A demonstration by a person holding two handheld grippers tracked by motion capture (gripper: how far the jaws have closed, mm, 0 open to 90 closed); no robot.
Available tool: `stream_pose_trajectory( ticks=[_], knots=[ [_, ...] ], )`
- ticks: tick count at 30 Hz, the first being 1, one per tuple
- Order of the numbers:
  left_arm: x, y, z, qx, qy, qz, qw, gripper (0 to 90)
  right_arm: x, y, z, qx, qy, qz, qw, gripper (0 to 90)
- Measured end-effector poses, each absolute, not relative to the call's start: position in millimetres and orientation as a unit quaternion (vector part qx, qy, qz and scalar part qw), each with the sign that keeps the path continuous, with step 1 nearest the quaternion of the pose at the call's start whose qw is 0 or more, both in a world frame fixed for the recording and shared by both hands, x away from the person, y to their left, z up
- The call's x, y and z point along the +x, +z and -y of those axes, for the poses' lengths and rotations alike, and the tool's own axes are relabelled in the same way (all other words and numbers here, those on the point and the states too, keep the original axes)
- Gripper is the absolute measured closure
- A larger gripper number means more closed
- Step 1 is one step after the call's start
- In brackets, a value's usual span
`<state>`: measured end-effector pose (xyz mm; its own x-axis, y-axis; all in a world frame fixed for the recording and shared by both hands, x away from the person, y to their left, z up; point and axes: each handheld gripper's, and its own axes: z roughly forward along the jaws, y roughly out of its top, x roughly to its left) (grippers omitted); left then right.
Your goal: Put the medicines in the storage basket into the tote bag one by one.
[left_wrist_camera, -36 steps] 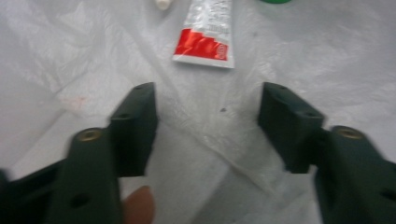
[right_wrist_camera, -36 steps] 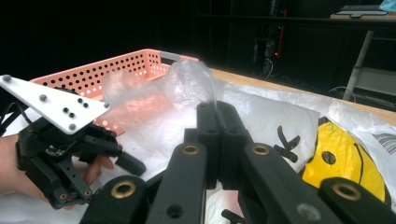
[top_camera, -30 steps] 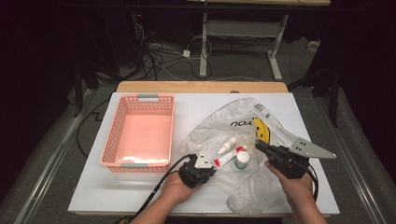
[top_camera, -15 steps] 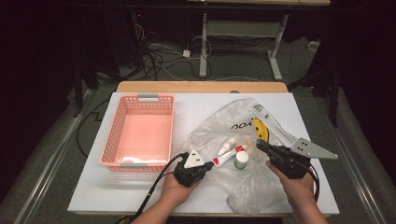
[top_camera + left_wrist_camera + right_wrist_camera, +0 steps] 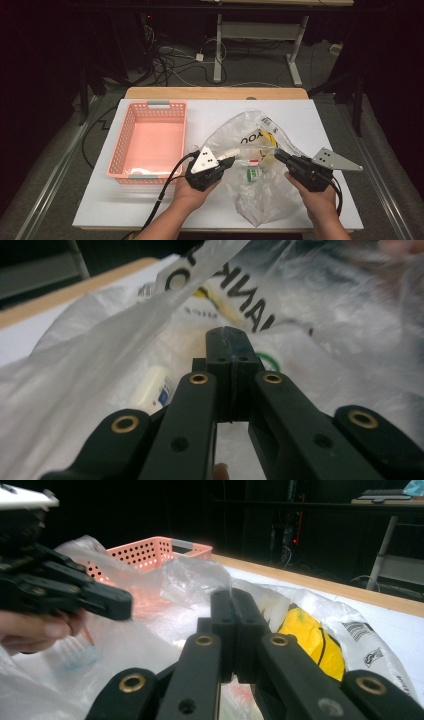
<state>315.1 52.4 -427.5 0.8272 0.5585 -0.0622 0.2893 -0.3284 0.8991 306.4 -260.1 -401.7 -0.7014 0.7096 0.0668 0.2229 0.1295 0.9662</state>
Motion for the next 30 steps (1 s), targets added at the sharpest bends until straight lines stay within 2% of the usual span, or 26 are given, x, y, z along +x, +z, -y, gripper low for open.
stream_pose_trajectory(
  ticks=[7, 10, 13, 15, 16, 17, 18, 19, 20, 24, 30],
  knots=[
    [315, -444, -52, 0.815, 0.12, -0.28, 0.492, 87.9, 307, -403, 261, 0.326, 0.574, -0.721, 0.21, 90.0],
    [312, -449, -56, 0.819, 0.099, -0.287, 0.487, 58.5, 307, -403, 260, 0.325, 0.573, -0.722, 0.209, 90.0],
    [302, -454, -57, 0.833, 0.12, -0.285, 0.459, 29.5, 307, -403, 259, 0.323, 0.572, -0.724, 0.209, 90.0],
    [300, -461, -57, 0.84, 0.134, -0.298, 0.432, 16.3, 307, -403, 258, 0.322, 0.572, -0.725, 0.209, 90.0],
    [302, -465, -58, 0.841, 0.13, -0.305, 0.428, 14.3, 307, -403, 258, 0.321, 0.572, -0.725, 0.208, 90.0],
    [303, -469, -58, 0.841, 0.125, -0.309, 0.427, 15.2, 307, -403, 257, 0.322, 0.572, -0.725, 0.209, 90.0],
    [305, -471, -59, 0.842, 0.116, -0.303, 0.431, 23.3, 307, -403, 257, 0.322, 0.571, -0.726, 0.208, 90.0],
    [306, -473, -57, 0.842, 0.116, -0.299, 0.434, 34.9, 307, -403, 257, 0.321, 0.571, -0.726, 0.207, 90.0],
    [306, -475, -55, 0.84, 0.122, -0.303, 0.434, 41.5, 307, -403, 256, 0.32, 0.571, -0.727, 0.207, 90.0],
    [310, -481, -52, 0.825, 0.139, -0.309, 0.453, 86.5, 307, -404, 258, 0.323, 0.571, -0.725, 0.208, 90.0],
    [308, -481, -53, 0.794, 0.155, -0.32, 0.493, 88.4, 306, -404, 259, 0.325, 0.572, -0.724, 0.21, 90.0]
  ],
)
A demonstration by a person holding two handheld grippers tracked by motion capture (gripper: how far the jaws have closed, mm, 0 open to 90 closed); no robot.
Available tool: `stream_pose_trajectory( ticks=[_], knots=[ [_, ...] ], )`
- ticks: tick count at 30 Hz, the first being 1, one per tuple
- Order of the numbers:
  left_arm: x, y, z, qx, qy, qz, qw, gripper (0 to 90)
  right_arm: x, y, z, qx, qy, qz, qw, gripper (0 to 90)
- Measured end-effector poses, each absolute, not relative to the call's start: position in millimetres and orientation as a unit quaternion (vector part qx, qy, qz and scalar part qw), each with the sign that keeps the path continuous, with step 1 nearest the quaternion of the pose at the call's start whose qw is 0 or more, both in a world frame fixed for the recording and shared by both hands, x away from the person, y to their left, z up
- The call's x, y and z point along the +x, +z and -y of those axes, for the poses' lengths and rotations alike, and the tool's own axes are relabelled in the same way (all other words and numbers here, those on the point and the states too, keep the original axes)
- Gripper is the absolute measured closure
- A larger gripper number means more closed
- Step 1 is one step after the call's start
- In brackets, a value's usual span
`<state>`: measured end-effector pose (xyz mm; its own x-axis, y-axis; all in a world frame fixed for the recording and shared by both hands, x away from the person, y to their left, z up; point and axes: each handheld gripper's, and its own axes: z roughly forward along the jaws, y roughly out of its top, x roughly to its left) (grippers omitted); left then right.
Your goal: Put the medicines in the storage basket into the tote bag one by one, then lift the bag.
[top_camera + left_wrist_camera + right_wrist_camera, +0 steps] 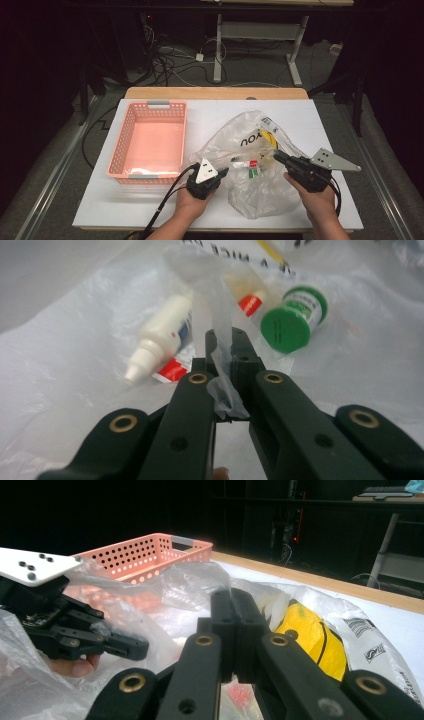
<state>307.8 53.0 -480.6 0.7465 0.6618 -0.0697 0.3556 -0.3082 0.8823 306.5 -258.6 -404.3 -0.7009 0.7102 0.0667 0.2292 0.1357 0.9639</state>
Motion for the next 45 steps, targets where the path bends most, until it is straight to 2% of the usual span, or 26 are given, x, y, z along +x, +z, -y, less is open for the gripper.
stream_pose_trajectory(
  ticks=[6, 16, 29, 45],
  knots=[
    [307, -464, -57, 0.759, 0.199, -0.323, 0.529, 88.4, 306, -403, 256, 0.323, 0.581, -0.713, 0.225, 90.0],
    [315, -406, -54, 0.712, 0.278, -0.278, 0.581, 88.5, 310, -386, 245, 0.316, 0.601, -0.681, 0.276, 90.0],
    [336, -327, -43, 0.678, 0.337, -0.229, 0.612, 88.4, 335, -342, 243, 0.311, 0.645, -0.615, 0.33, 90.0],
    [347, -259, -34, 0.648, 0.377, -0.199, 0.631, 88.4, 346, -289, 240, 0.288, 0.664, -0.583, 0.368, 90.0]
  ],
)
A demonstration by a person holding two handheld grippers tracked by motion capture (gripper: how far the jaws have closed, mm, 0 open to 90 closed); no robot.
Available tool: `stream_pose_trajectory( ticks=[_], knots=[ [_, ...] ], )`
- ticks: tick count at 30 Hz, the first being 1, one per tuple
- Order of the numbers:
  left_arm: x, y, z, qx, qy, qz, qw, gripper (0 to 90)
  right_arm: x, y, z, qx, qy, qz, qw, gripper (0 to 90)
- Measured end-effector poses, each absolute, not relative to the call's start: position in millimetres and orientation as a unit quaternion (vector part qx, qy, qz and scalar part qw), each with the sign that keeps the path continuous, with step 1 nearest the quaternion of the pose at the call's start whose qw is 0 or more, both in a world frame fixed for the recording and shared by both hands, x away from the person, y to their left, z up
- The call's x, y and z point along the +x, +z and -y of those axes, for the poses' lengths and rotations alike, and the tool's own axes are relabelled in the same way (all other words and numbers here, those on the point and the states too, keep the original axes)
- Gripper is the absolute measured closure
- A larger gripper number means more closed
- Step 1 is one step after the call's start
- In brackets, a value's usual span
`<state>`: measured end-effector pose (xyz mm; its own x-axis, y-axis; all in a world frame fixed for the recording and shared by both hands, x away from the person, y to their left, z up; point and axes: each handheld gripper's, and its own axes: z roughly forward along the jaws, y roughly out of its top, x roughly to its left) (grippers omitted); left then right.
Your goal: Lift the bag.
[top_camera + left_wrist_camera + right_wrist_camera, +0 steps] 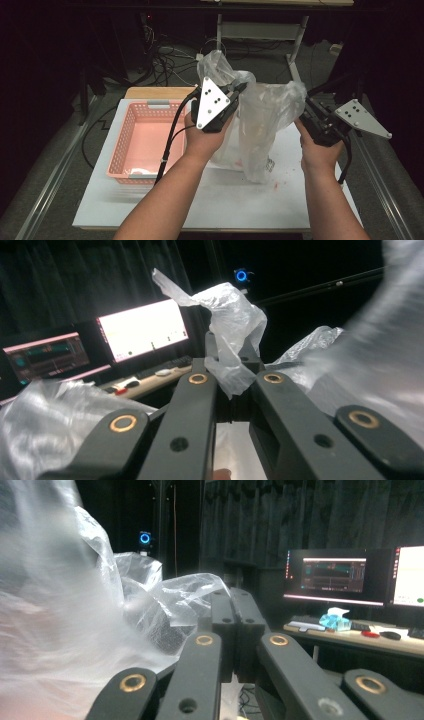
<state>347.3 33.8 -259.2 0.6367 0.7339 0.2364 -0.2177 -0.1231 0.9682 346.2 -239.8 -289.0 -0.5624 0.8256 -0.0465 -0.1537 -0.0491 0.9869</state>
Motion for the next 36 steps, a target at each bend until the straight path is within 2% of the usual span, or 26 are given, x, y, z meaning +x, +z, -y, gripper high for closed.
stream_pose_trajectory(
  ticks=[7, 15, 20, 26, 32, 35, 36],
  knots=[
    [365, -250, -35, 0.649, 0.377, -0.216, 0.624, 88.3, 353, -273, 238, 0.287, 0.662, -0.58, 0.377, 90.0],
    [402, -268, -26, 0.665, 0.358, -0.243, 0.609, 88.3, 375, -271, 247, 0.315, 0.643, -0.583, 0.384, 90.0],
    [413, -296, -21, 0.681, 0.329, -0.264, 0.598, 88.1, 389, -298, 255, 0.345, 0.612, -0.607, 0.373, 90.0],
    [410, -317, -28, 0.695, 0.305, -0.28, 0.588, 87.5, 390, -329, 259, 0.361, 0.599, -0.622, 0.351, 90.0],
    [402, -322, -42, 0.708, 0.289, -0.298, 0.572, 69.1, 389, -337, 254, 0.351, 0.588, -0.642, 0.345, 87.1],
    [395, -325, -52, 0.712, 0.288, -0.301, 0.566, 65.0, 390, -337, 249, 0.348, 0.589, -0.647, 0.338, 82.3],
    [393, -326, -56, 0.715, 0.281, -0.304, 0.564, 61.0, 389, -337, 247, 0.351, 0.59, -0.646, 0.335, 80.5]
  ],
)
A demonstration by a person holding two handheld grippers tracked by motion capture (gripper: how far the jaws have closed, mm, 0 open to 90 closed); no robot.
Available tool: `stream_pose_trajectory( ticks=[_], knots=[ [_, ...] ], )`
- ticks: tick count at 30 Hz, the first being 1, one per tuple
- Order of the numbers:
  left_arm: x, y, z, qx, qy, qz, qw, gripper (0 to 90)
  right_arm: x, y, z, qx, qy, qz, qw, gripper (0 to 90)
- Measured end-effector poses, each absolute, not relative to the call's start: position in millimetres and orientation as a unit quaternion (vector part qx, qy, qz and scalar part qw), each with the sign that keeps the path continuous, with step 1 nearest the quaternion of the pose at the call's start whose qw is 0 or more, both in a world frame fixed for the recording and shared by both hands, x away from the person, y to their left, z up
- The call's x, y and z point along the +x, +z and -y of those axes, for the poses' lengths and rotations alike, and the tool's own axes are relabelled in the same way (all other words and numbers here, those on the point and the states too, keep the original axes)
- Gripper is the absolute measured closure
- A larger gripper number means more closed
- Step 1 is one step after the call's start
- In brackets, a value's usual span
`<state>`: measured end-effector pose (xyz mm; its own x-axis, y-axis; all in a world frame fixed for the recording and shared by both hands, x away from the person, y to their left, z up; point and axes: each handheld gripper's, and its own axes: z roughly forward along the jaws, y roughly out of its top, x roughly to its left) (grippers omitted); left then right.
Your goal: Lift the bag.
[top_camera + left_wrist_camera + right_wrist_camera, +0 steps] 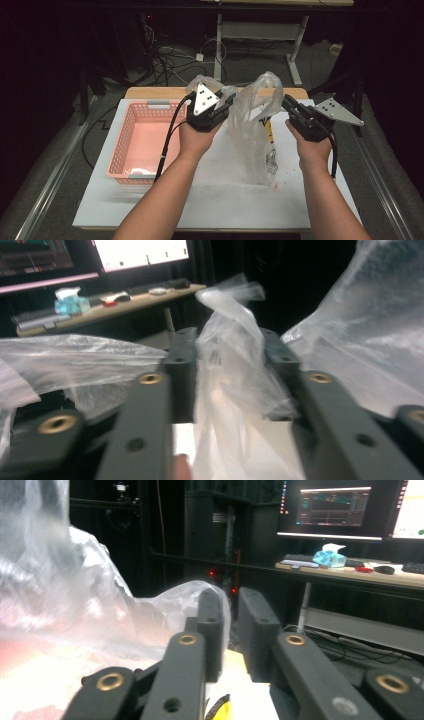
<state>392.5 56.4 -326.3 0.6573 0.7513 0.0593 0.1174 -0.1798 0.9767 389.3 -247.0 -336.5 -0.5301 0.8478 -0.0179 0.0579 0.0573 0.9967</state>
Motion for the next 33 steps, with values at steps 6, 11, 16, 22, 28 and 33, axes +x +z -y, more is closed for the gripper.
stream_pose_trajectory(
  ticks=[6, 11, 16, 22, 28, 33],
  knots=[
    [376, -337, -74, 0.722, 0.279, -0.311, 0.552, 52.3, 385, -335, 238, 0.334, 0.595, -0.654, 0.327, 76.3],
    [363, -347, -88, 0.726, 0.265, -0.326, 0.544, 39.7, 377, -332, 236, 0.326, 0.602, -0.653, 0.323, 74.3],
    [347, -355, -102, 0.727, 0.261, -0.327, 0.544, 33.6, 368, -331, 236, 0.319, 0.603, -0.654, 0.325, 72.1],
    [331, -367, -119, 0.73, 0.237, -0.341, 0.543, 22.3, 357, -334, 240, 0.317, 0.601, -0.659, 0.323, 67.9],
    [318, -376, -133, 0.729, 0.221, -0.345, 0.548, 13.7, 348, -345, 245, 0.32, 0.59, -0.669, 0.319, 62.7],
    [310, -384, -143, 0.744, 0.207, -0.352, 0.528, 2.7, 344, -364, 250, 0.325, 0.573, -0.685, 0.312, 57.2]
  ],
)
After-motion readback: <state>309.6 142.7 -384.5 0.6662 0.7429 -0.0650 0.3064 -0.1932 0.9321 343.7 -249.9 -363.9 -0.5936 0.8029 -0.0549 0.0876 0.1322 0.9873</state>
